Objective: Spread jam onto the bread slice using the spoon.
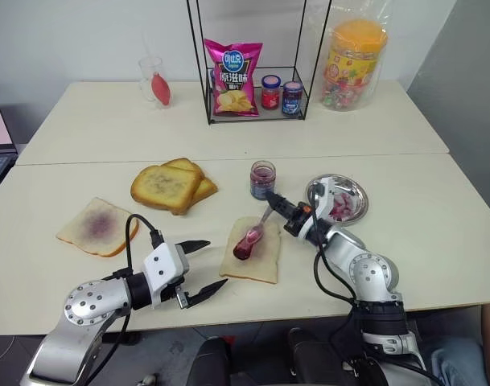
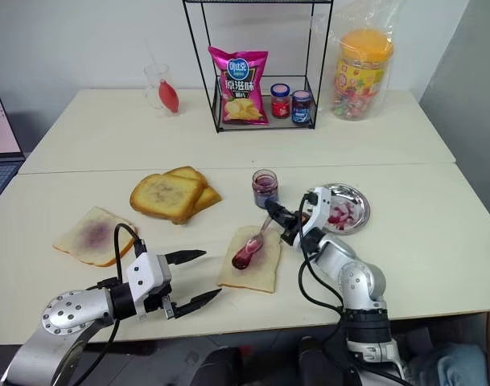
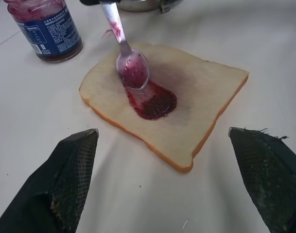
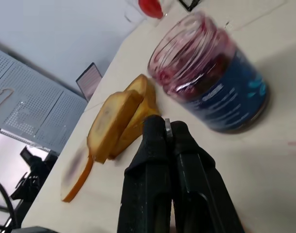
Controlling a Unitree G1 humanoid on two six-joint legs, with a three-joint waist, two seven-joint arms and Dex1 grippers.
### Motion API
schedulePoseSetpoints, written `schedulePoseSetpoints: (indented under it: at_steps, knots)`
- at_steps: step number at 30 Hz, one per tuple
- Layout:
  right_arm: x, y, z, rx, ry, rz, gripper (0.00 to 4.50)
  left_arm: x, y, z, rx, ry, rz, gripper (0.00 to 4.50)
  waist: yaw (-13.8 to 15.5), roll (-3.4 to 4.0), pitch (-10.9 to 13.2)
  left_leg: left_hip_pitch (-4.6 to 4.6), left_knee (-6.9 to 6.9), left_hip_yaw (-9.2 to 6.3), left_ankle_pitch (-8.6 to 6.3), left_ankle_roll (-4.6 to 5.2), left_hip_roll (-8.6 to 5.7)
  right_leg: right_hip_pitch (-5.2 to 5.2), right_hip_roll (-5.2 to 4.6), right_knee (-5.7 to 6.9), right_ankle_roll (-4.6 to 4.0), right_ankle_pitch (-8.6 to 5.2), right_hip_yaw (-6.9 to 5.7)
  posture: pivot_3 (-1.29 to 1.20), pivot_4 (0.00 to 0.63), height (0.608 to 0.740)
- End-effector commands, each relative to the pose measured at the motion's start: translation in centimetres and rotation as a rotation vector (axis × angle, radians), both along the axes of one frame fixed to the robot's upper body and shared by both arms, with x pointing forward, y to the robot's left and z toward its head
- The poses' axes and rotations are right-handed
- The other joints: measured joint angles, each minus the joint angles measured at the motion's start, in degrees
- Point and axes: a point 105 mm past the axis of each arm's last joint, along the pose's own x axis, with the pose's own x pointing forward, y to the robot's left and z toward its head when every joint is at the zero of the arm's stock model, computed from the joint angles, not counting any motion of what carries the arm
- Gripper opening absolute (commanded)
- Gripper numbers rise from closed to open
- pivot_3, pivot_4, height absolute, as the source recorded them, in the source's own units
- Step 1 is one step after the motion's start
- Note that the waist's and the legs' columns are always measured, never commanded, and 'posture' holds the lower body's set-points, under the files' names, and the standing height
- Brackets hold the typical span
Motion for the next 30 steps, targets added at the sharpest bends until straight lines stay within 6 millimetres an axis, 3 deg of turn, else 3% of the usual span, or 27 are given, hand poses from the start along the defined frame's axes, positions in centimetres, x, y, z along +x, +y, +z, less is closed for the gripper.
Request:
schedulePoseSetpoints:
  at_steps: [1, 7, 15, 18, 23, 30]
  knots:
    - [-0.5, -0.5, 3.4, 0.039, -0.095, 0.006, 0.0, 0.0, -0.3, 0.5, 0.003, -0.022, -0.017, 4.5, 0.0, 0.0, 0.0, 0.0, 0.0, 0.0, 0.0, 0.0, 0.0, 0.0, 0.0, 0.0, 0.0, 0.0, 0.0, 0.0, 0.15, 0.74]
    - [-2.9, 1.7, 4.5, 0.098, -0.086, 0.157, 0.0, -0.1, -0.4, 0.4, 0.0, -0.02, -0.018, 4.5, -0.2, 0.0, 0.0, 0.0, -0.02, -0.01, 0.0, 0.0, 0.02, -0.02, 0.01, 0.02, -0.01, 0.0, 0.0, 0.0, 0.15, 0.74]
    - [-3.3, 3.7, 1.2, 0.037, 0.008, 0.196, 0.0, -0.1, -0.7, 0.5, -0.003, -0.021, -0.025, 4.5, -0.2, 0.0, 0.0, 0.0, 0.0, -0.01, 0.0, 0.0, 0.01, -0.01, 0.01, 0.0, 0.0, 0.0, 0.0, 0.0, 0.15, 0.74]
    - [-3.3, 3.2, -0.1, -0.006, 0.038, 0.193, 0.0, -0.1, -0.7, 0.5, -0.004, -0.022, -0.027, 4.5, -0.2, -0.01, 0.0, 0.0, 0.0, -0.01, 0.0, 0.0, 0.01, 0.0, 0.0, 0.0, 0.0, 0.0, 0.0, 0.0, 0.15, 0.74]
    - [-2.4, 0.6, -1.3, -0.062, 0.062, 0.119, 0.0, -0.1, -0.8, 0.5, -0.004, -0.024, -0.025, 4.5, -0.2, -0.01, 0.0, 0.0, -0.01, -0.01, 0.0, 0.0, 0.01, 0.0, 0.01, 0.0, 0.0, -0.01, -0.01, 0.0, 0.15, 0.74]
    - [-0.9, -2.2, -0.2, -0.074, 0.031, 0.028, 0.0, 0.0, -0.9, 0.7, -0.005, -0.03, -0.028, 4.5, -0.1, -0.02, 0.0, 0.05, 0.02, -0.01, 0.0, 0.0, 0.0, 0.06, 0.01, 0.0, 0.01, 0.0, 0.0, 0.0, 0.15, 0.74]
